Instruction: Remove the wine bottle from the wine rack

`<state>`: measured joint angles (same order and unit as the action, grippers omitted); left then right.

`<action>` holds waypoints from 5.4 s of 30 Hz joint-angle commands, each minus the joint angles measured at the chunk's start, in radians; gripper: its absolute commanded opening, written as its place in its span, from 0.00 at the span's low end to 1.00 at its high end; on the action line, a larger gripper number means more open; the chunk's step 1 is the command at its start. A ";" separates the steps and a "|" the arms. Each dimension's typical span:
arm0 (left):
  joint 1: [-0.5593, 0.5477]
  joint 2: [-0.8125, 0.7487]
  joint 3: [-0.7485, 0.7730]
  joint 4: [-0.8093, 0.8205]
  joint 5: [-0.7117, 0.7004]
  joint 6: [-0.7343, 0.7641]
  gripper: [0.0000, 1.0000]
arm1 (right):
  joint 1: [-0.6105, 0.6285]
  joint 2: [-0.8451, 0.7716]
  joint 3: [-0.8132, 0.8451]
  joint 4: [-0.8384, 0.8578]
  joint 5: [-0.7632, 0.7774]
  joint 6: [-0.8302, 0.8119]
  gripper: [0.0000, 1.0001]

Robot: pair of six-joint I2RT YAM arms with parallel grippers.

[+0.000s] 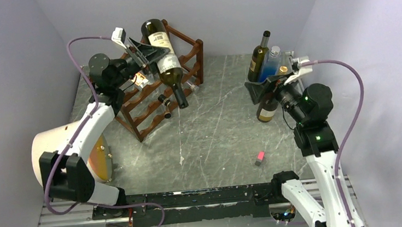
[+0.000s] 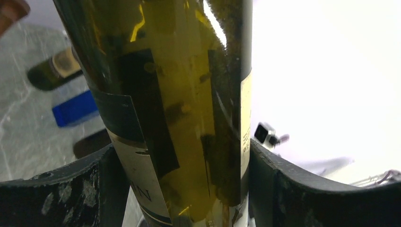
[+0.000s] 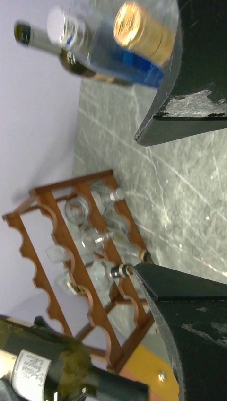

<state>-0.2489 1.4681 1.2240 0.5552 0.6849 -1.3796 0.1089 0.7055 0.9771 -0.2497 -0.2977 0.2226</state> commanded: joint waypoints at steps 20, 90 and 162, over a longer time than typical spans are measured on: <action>0.005 -0.112 0.160 -0.789 0.293 0.660 0.07 | 0.798 0.406 0.247 -0.039 0.027 -0.611 1.00; -0.156 -0.389 0.223 -1.031 -0.417 1.047 0.93 | 1.058 0.267 -0.249 0.546 0.652 -0.917 0.00; -0.100 -0.880 -0.359 -0.500 -0.936 1.304 0.93 | 0.369 0.875 0.152 0.991 0.969 -0.423 0.89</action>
<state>-0.3584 0.5987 0.8585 0.0521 -0.2749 -0.0589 0.4339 1.6947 1.1183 0.8436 0.6613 -0.1829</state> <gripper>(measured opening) 0.933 0.877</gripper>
